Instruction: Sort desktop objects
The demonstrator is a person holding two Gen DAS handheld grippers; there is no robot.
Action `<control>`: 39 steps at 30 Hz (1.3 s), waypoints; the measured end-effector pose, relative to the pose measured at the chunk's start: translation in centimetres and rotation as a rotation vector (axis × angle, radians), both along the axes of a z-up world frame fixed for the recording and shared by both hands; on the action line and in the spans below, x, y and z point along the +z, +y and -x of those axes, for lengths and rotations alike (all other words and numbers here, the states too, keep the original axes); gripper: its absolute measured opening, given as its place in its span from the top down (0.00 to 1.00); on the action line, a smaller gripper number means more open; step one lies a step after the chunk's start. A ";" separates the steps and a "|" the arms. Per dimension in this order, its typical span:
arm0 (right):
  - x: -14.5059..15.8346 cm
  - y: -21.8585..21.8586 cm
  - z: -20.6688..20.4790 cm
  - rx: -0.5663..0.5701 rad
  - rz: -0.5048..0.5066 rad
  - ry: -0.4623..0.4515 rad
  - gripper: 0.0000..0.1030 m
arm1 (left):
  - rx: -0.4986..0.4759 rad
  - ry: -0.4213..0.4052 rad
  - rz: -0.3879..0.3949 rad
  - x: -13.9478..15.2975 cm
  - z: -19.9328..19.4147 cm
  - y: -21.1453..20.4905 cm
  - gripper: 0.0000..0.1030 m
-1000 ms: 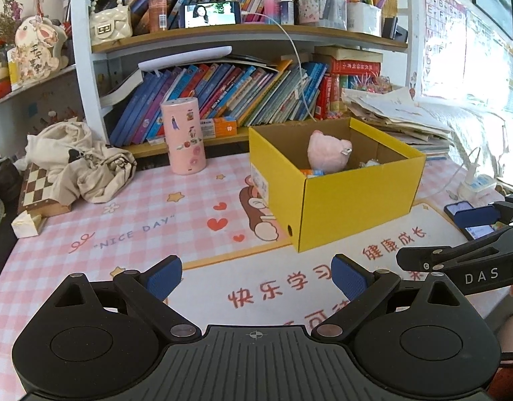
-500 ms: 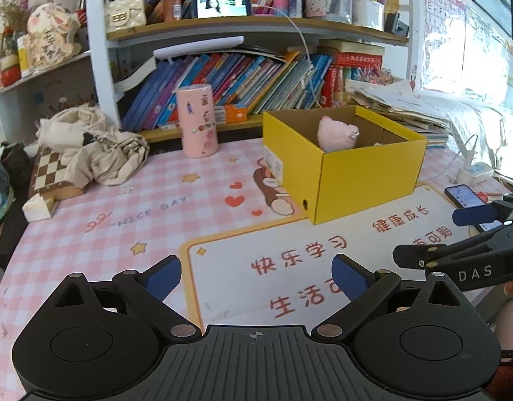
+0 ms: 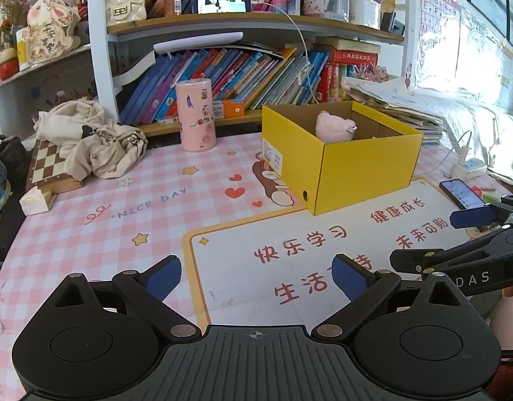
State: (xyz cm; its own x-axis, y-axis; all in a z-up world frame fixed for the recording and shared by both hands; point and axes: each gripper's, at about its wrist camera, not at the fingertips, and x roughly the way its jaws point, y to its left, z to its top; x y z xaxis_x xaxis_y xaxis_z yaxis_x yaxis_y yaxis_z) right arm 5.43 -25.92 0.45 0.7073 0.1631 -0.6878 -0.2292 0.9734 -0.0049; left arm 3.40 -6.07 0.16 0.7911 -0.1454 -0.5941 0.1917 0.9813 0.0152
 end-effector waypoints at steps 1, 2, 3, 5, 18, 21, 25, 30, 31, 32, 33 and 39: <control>0.0 0.1 0.1 0.001 0.003 0.000 0.01 | 0.001 0.000 0.002 0.0 0.0 0.1 0.04; 0.0 0.1 0.1 0.002 0.005 0.000 0.01 | 0.002 0.000 0.003 0.0 0.1 0.1 0.04; 0.0 0.2 0.2 0.003 0.008 0.000 0.01 | 0.004 0.001 0.004 0.0 0.1 0.2 0.04; 0.0 0.3 0.3 0.006 0.012 0.002 0.01 | 0.008 0.005 0.005 -0.1 0.2 0.3 0.04; -0.2 0.9 0.7 0.032 0.032 0.014 0.00 | 0.042 0.027 0.012 -0.2 0.7 0.7 0.00; -0.2 1.0 0.9 0.027 0.032 0.012 0.00 | 0.038 0.025 0.014 -0.1 0.7 0.7 0.00; -0.1 0.8 1.0 0.021 0.031 0.009 0.00 | 0.031 0.023 0.020 -0.1 0.7 0.5 0.00; -0.1 0.6 1.1 0.018 0.033 0.010 0.00 | 0.027 0.026 0.020 -0.1 0.8 0.5 0.00; -0.1 0.6 1.1 0.018 0.033 0.010 0.00 | 0.026 0.027 0.019 -0.1 0.8 0.4 0.00; -0.1 0.6 1.2 0.018 0.033 0.011 0.00 | 0.025 0.028 0.019 -0.1 0.8 0.4 0.00; -0.1 0.6 1.2 0.017 0.034 0.010 0.00 | 0.024 0.030 0.018 -0.2 0.9 0.3 0.00; -0.1 0.5 1.2 0.016 0.037 0.008 0.00 | 0.016 0.028 0.011 -0.2 1.0 0.1 0.00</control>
